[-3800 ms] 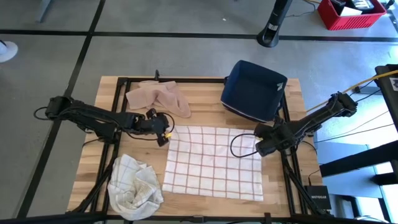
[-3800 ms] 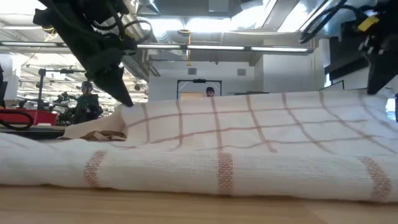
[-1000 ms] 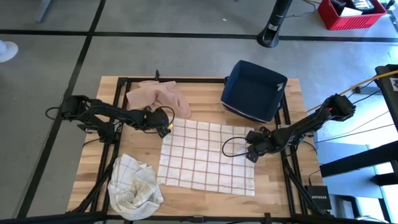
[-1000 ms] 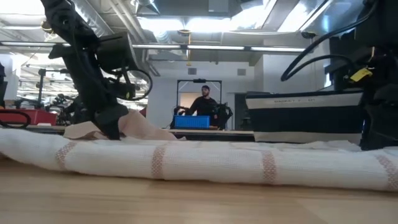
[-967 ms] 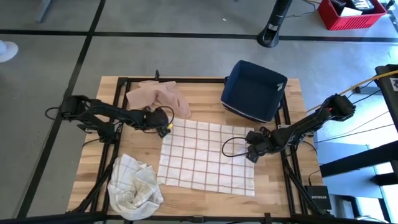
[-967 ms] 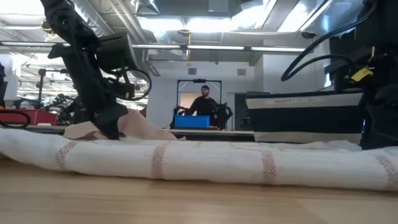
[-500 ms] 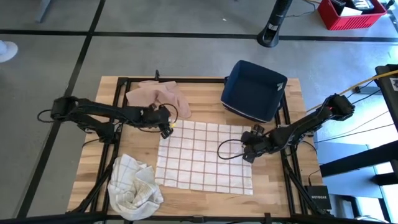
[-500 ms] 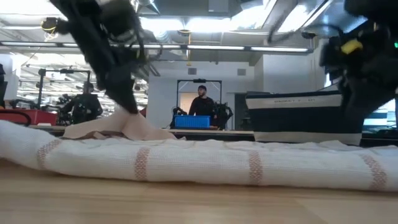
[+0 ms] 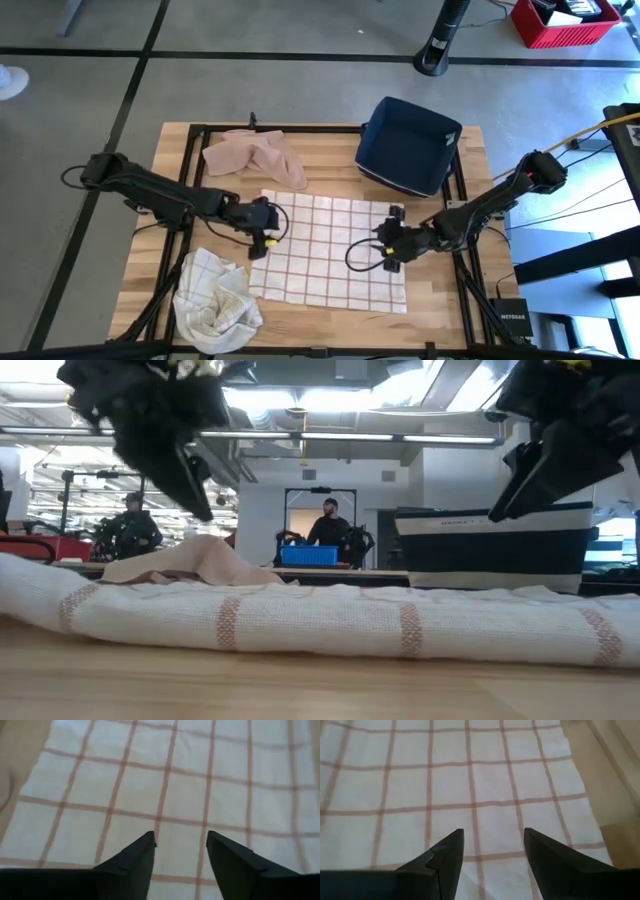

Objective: Fold towel
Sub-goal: Fold the white with red-stripe towel

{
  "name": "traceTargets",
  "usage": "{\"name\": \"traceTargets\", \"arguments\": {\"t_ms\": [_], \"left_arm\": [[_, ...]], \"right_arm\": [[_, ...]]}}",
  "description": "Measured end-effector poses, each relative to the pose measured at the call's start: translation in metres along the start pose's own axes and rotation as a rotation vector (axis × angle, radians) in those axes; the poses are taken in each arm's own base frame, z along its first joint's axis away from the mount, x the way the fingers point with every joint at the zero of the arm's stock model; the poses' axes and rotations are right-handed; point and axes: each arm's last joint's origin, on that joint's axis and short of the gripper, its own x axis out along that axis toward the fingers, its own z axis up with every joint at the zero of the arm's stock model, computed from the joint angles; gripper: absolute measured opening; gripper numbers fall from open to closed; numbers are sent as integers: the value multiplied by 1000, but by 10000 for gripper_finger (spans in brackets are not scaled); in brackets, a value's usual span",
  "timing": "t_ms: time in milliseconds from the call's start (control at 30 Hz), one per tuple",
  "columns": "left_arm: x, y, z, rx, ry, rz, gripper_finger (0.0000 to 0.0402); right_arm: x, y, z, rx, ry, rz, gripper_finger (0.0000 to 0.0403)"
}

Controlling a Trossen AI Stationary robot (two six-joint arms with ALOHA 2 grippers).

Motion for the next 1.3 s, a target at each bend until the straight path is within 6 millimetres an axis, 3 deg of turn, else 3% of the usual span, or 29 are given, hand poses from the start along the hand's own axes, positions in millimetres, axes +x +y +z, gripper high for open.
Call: {"name": "traceTargets", "arguments": {"t_ms": [200, 433, 733, 1000, 1300], "left_arm": [[28, 0, -14, 142, 160, 27, 224], [38, 15, -25, 104, 302, 79, 228], [55, 16, -40, 102, 398, 56, 228], [53, 16, -41, 76, 383, 60, 218], [52, 16, -41, 70, 386, 62, 199]], "right_arm": [[13, 4, -7, -34, 56, -32, 242], [26, 7, -16, -49, 123, -38, 261], [25, 7, -19, -74, 222, -3, 259], [15, 3, -25, -119, 441, 5, 259], [18, -2, -43, -140, 514, 43, 259]]}}
